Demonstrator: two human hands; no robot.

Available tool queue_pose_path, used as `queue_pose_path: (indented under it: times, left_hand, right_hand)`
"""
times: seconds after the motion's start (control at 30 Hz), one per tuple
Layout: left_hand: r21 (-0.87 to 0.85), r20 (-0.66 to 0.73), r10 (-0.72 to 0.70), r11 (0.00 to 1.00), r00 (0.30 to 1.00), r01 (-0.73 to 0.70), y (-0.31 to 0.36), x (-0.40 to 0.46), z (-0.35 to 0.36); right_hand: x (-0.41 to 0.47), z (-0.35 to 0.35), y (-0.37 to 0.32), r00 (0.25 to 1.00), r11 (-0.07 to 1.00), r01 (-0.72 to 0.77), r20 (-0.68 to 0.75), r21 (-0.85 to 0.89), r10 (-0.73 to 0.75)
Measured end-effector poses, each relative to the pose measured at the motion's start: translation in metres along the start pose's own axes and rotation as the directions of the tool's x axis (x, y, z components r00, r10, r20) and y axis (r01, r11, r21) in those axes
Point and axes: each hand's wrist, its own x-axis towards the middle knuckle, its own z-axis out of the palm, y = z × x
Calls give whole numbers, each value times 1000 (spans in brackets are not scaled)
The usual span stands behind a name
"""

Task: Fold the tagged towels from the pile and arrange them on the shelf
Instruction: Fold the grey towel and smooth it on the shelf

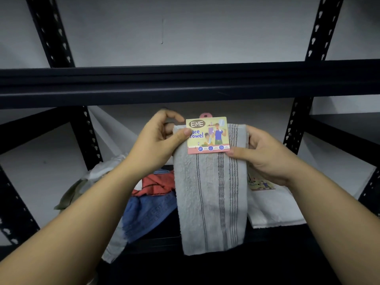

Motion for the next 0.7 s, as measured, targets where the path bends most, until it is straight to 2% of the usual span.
queue_pose_path:
  times: [0.13,0.2,0.3,0.4,0.5,0.7]
  left_hand:
    - [12,21,34,999,999,-34,3,1,-5]
    - [24,28,45,999,999,-46,3,0,-5]
    - [74,57,35,996,998,-39,2,-1,-7]
    - [110,107,-23,994,994,11,4,-4,-12]
    - [128,133,-79,990,988,62,5,-7,-16]
    - [162,231,-86,986,969,49,4,-7,-20]
  right_hand:
    - [-1,4,3,994,985,-58,101,163,42]
    - [1,7,8,996,984,-56,78,169,43]
    - [7,10,16,995,996,38,-92,85,-31]
    - [7,5,16,991,992,124,-60,11,-123]
    - [6,0,14,989,984,139,-34,-109,-144]
    - [11,-1,19,989,985,120,-71,-123,-130]
